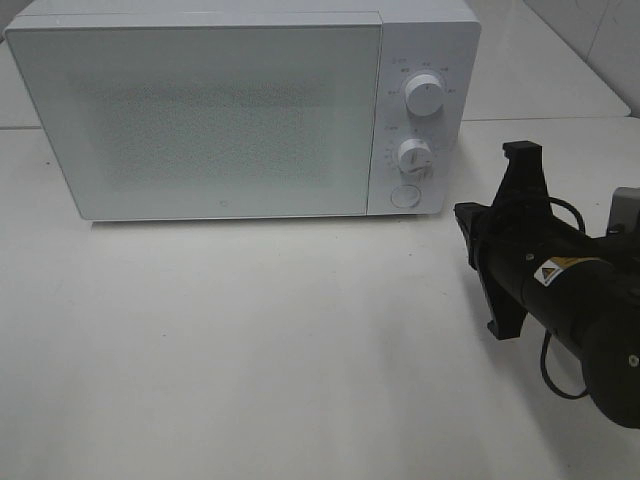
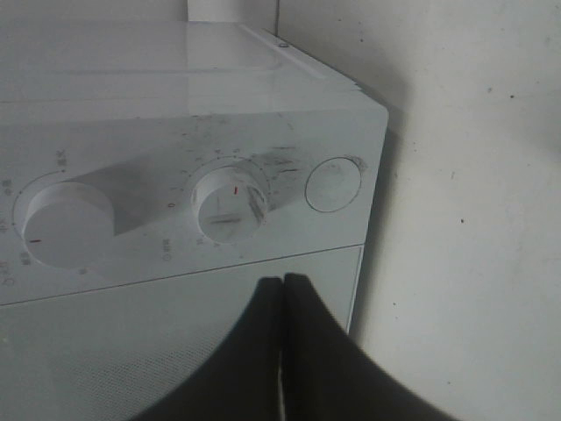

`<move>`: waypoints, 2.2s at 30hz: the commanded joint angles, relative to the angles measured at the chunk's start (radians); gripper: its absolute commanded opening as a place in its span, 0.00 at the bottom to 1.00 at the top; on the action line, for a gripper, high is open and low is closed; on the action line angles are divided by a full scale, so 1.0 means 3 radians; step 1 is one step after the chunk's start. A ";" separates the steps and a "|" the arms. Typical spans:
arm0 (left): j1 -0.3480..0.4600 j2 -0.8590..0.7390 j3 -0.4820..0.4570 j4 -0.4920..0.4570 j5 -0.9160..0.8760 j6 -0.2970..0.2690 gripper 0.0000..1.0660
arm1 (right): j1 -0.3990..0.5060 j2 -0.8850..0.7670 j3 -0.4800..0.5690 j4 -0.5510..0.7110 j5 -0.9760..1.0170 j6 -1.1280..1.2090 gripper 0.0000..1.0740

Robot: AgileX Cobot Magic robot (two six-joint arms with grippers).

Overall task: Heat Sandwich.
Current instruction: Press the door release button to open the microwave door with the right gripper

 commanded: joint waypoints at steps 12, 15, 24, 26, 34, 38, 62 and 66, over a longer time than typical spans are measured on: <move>0.0007 -0.0093 0.0007 -0.0013 0.0000 -0.0007 0.95 | -0.0003 0.0433 -0.0420 0.0027 0.0180 0.0077 0.01; 0.0007 -0.0093 0.0007 -0.0013 0.0000 -0.0007 0.95 | -0.0003 0.0503 -0.0503 0.0027 0.0183 0.0077 0.01; 0.0007 -0.0093 0.0007 -0.0013 0.0000 -0.0007 0.95 | -0.0033 0.0787 -0.0840 0.0020 0.0193 0.0077 0.01; 0.0007 -0.0093 0.0007 -0.0013 0.0000 -0.0007 0.95 | -0.0100 0.0860 -0.0927 -0.0047 0.0210 0.0077 0.00; 0.0007 -0.0093 0.0007 -0.0013 0.0000 -0.0007 0.95 | -0.0270 0.0997 -0.1123 -0.0163 0.0380 0.0077 0.00; 0.0007 -0.0093 0.0007 -0.0013 0.0000 -0.0007 0.95 | -0.0333 0.1067 -0.1233 -0.0217 0.0420 0.0073 0.00; 0.0007 -0.0090 0.0007 -0.0013 0.0000 -0.0007 0.95 | -0.0587 0.1350 -0.1733 -0.0313 0.0767 0.0003 0.00; 0.0007 -0.0090 0.0007 -0.0013 0.0000 -0.0007 0.95 | -0.0587 0.1350 -0.1733 -0.0310 0.0547 -0.0013 0.01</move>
